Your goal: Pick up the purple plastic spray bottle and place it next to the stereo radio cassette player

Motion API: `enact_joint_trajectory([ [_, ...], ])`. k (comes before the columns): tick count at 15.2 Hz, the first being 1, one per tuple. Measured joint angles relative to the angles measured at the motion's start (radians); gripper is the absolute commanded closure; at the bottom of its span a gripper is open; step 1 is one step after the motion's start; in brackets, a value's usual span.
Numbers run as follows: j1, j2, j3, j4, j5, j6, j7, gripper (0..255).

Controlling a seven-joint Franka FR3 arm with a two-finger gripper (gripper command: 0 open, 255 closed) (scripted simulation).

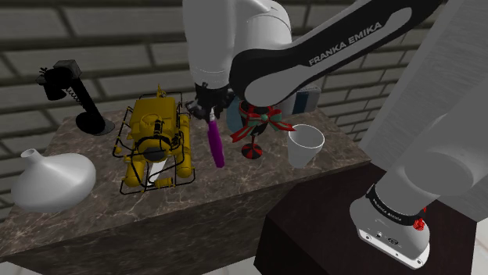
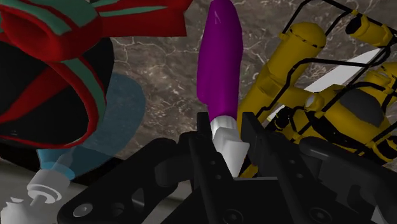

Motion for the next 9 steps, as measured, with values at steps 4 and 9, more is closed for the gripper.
enact_joint_trajectory([
  [4,0.005,-0.025,-0.007,0.031,0.033,-0.045,-0.035,255],
  [9,0.010,-0.049,-0.015,0.076,0.065,-0.103,-0.071,255],
])
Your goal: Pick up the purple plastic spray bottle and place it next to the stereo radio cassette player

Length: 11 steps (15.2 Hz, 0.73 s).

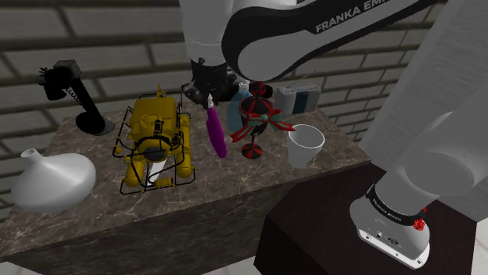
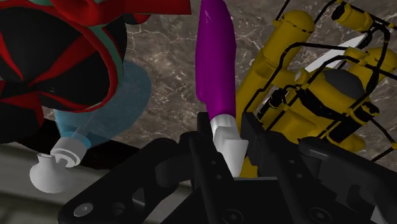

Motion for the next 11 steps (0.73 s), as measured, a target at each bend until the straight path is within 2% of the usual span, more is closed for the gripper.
enact_joint_trajectory([
  [11,0.007,-0.042,-0.018,0.106,0.050,-0.130,-0.067,255],
])
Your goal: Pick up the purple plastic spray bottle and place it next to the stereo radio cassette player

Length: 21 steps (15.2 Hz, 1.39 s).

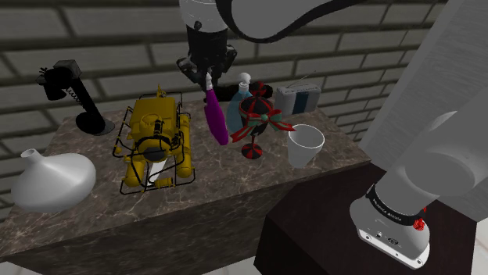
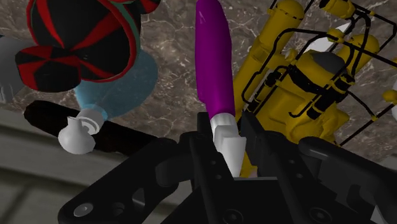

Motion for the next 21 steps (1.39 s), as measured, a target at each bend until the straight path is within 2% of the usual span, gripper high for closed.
enact_joint_trajectory([
  [21,-0.006,0.022,-0.003,0.300,0.011,-0.274,-0.070,255],
])
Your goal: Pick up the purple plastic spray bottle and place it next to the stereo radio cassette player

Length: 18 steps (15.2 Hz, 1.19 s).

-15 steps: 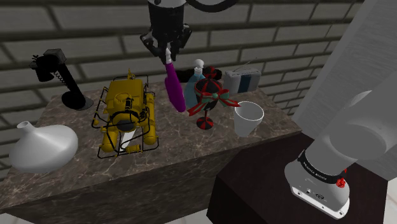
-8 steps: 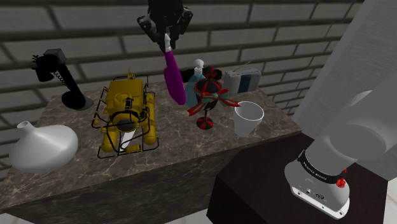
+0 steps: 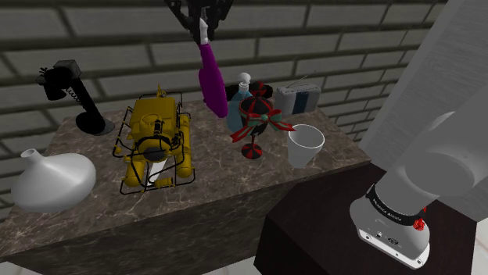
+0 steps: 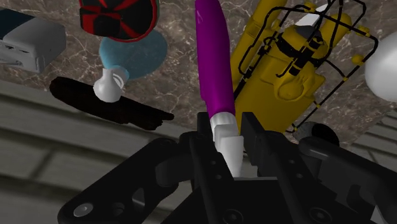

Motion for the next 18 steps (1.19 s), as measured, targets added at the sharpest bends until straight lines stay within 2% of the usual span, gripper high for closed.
enact_joint_trajectory([
  [15,0.000,0.087,0.032,0.286,-0.049,-0.218,-0.018,255],
  [18,-0.025,0.024,-0.021,0.230,-0.003,-0.194,-0.088,255],
])
